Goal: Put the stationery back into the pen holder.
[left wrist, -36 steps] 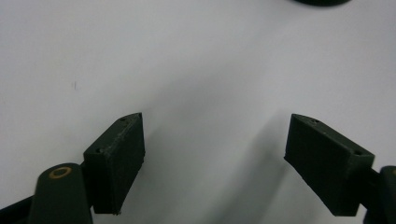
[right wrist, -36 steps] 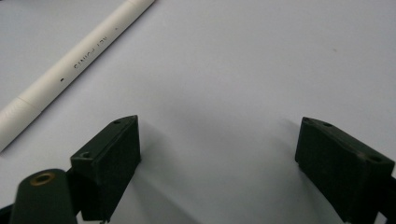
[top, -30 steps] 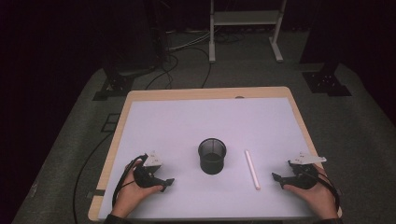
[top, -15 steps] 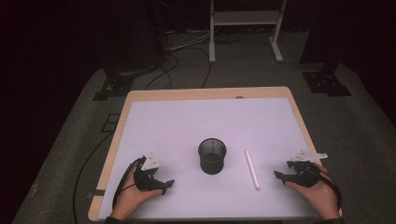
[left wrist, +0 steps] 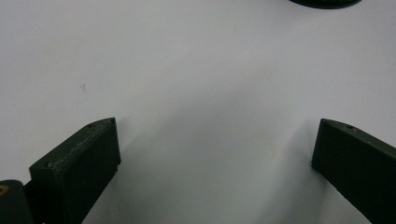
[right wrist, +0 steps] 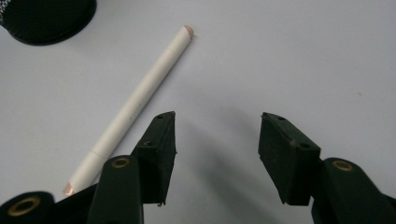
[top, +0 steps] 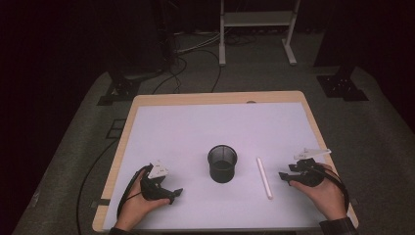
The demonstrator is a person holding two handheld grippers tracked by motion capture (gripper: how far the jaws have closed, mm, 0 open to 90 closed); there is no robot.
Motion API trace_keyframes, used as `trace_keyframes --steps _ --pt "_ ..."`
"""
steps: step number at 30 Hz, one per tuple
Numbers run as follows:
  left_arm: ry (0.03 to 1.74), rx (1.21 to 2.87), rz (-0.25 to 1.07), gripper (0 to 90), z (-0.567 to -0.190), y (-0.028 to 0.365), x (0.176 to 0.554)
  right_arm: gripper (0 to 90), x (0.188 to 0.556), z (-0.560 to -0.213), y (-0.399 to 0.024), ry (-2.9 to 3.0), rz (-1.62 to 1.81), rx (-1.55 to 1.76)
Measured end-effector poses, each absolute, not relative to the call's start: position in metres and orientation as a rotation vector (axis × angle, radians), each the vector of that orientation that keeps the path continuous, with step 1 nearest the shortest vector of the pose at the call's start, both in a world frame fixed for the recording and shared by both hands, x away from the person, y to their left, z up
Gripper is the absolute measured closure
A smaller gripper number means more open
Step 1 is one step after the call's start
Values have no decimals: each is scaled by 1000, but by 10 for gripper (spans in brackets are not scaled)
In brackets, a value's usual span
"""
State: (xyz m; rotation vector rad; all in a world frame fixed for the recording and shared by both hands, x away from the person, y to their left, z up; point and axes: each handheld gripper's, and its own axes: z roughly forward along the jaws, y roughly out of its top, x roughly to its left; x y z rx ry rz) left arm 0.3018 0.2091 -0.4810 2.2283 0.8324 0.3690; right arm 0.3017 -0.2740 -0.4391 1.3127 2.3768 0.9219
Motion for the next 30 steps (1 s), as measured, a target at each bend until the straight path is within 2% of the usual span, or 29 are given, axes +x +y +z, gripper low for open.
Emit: trace_keyframes --steps 20,30 --pt "837 2226 364 0 -481 209 302 573 323 -420 -242 2456 921 1308" --pt "837 2226 364 0 -481 209 302 595 336 -417 -229 2500 885 1322"
